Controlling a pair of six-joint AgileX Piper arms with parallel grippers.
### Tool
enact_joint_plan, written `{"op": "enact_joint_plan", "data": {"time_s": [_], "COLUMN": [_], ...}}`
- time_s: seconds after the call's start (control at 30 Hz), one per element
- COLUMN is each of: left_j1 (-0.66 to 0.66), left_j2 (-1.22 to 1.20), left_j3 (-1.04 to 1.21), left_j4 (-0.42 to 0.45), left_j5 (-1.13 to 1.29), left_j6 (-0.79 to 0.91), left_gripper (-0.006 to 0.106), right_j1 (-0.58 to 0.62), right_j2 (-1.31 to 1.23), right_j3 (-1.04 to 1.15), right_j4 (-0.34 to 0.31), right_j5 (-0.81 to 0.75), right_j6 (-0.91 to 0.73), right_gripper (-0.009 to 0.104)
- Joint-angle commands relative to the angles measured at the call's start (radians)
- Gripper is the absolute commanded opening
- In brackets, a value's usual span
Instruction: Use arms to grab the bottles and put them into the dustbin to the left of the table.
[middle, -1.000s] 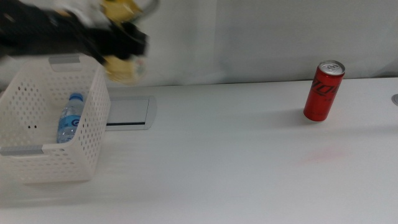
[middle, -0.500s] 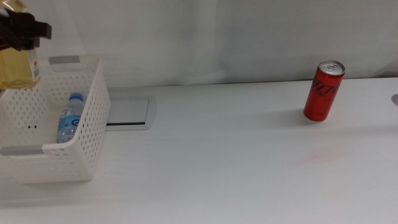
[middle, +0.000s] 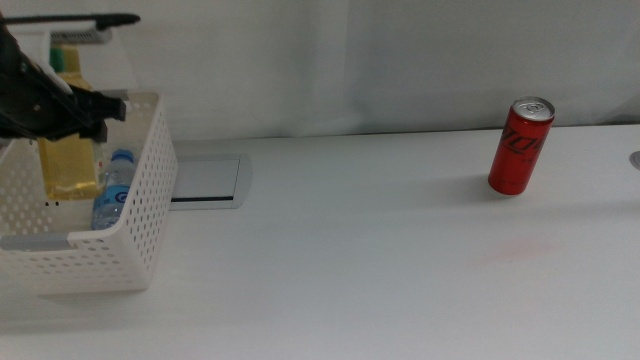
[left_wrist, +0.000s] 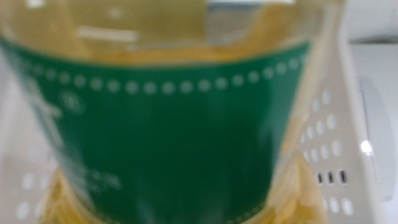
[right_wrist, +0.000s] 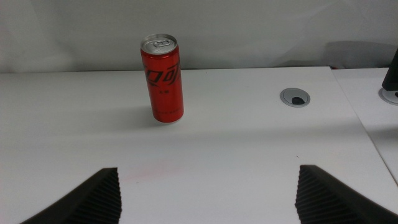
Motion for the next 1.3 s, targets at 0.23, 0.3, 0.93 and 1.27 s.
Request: {"op": "enact_joint_plan", "data": {"time_s": [0.23, 0.3, 0.93, 1.27], "left_j1": [0.007, 0.007, 0.007, -0.009], "left_j2": [0.113, 0.128, 0.137, -0.027], "left_j3": [-0.016, -0.016, -0.016, -0.016], "left_j4": [0.001, 0.001, -0.026, -0.033], "left_j5": [-0.039, -0.039, -0.067, -0.089], "left_j6": [-0.040, -0.040, -0.069, -0.024], "left_gripper": [-0.003, -0.003, 0.093, 0.093], "right_j1": [-0.001, -0.001, -0.001, -0.001], "right_j2": [-0.004, -0.004, -0.004, 0.018], "right_j3": [-0.002, -0.002, -0.002, -0.002], "right_j4": [-0.017, -0.017, -0.055, -0.082], "right_j5": [-0.008, -0.008, -0.008, -0.014], "right_j6": [-0.007, -0.007, -0.007, -0.077], "right_gripper": [0.076, 0.076, 0.076, 0.076]}}
